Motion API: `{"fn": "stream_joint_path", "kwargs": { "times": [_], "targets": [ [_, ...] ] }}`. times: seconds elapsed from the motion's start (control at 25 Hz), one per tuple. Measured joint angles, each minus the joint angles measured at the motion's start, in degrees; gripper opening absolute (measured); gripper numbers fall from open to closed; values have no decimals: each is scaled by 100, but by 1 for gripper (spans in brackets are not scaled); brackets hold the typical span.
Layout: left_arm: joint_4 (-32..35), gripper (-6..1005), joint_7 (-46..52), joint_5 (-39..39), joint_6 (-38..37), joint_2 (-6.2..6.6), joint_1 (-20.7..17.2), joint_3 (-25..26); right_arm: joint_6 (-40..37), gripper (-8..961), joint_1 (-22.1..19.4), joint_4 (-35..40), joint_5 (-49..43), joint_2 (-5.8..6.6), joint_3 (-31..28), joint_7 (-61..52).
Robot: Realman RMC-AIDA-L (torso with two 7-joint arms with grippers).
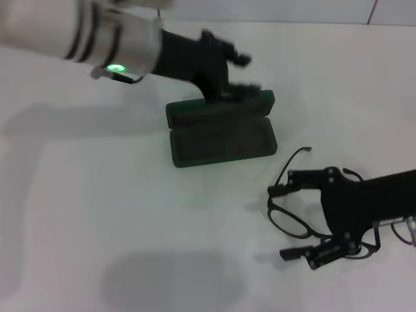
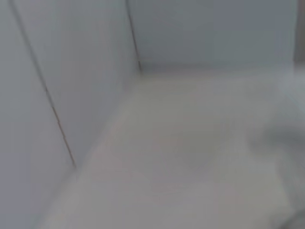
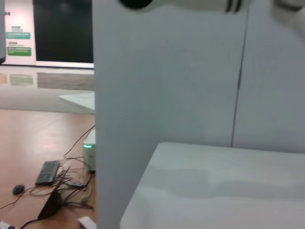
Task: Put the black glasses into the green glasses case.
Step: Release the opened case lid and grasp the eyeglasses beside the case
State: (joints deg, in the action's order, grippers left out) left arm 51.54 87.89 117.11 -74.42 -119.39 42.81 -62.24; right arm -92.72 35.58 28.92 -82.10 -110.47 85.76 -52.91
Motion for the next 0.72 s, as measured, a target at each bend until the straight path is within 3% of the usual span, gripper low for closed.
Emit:
{"fn": "stream_joint_path", "kwargs": {
  "times": [0.16,0.36,0.52,0.72],
  "targets": [
    [-318,547,-931,-2050,-315,10,-773,519,-62,884,-8,5,0,4,-268,-66],
    [-1607,545,-2422,-4124,-805,-26,-1639,676,-106,885,34,252,1,129,-506,-731],
    [-2624,546,-3582,-5136,-1209,-37,-2106,672,-88,878,36,837,-139,272,-519,-1617],
    [-3030,550,-4076,-5424,-1246,-21,-2415,677,-134,845,199,2006,-1203,345,-781,-3531]
  ]
}}
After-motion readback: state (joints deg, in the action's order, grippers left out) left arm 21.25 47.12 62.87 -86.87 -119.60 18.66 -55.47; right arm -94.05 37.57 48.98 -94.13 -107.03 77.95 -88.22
